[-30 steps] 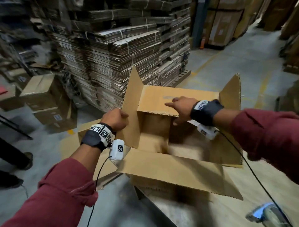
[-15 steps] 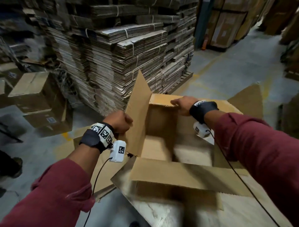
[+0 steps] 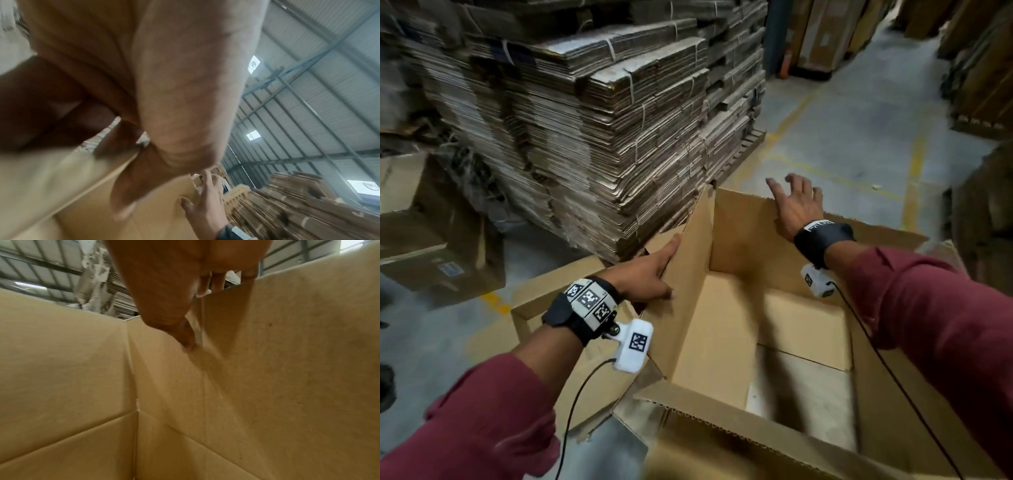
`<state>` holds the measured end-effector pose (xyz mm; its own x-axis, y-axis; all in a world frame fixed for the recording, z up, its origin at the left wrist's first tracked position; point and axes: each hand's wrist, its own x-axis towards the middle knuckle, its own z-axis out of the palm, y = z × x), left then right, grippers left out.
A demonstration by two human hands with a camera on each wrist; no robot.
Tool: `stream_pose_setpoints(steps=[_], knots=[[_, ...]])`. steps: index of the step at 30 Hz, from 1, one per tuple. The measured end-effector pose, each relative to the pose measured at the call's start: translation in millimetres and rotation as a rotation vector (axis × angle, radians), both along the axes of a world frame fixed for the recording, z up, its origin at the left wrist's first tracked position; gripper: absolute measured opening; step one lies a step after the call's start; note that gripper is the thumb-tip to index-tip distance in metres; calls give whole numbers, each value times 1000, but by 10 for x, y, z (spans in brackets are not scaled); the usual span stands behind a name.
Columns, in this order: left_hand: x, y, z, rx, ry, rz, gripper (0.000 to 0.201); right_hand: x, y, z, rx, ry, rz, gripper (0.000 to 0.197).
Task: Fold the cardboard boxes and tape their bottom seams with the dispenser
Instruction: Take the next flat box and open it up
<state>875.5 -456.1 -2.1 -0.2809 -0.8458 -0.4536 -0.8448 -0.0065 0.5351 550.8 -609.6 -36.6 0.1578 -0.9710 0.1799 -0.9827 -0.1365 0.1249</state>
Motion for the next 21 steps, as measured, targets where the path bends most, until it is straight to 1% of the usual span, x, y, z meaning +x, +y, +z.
stream_pose_setpoints(steps=[1,2,4,6,7,8,10,12,14,16,18,19,21], knots=[[-61,-26,11,3,-2,-34,122,28,77,-22,-48,17,14,89],[-142,-50,25,32,17,-47,121,45,154,-26,-79,42,19,80],[-311,-66,34,91,51,-65,122,42,282,13,-74,102,24,59],[-477,-77,46,21,-36,-105,124,-5,317,86,-20,119,29,47],[-547,-71,51,-14,-65,-116,124,-41,308,112,9,116,27,46],[-609,-52,70,-13,-51,-115,123,-79,288,139,44,112,17,47],[-731,9,91,73,32,-132,120,-167,269,180,110,98,-16,52],[-866,83,69,153,61,-163,119,-257,298,182,207,39,-59,57],[-1036,126,-32,184,71,-175,117,-331,406,155,290,-20,-66,55],[-1210,161,-170,209,97,-170,111,-402,575,119,322,-29,-44,51],[-1390,189,-295,234,136,-168,104,-496,774,112,328,-36,-38,58],[-1483,193,-358,243,124,-190,102,-561,883,122,324,-46,-54,62],[-1673,178,-493,250,75,-261,102,-753,1140,194,294,-84,-126,62]])
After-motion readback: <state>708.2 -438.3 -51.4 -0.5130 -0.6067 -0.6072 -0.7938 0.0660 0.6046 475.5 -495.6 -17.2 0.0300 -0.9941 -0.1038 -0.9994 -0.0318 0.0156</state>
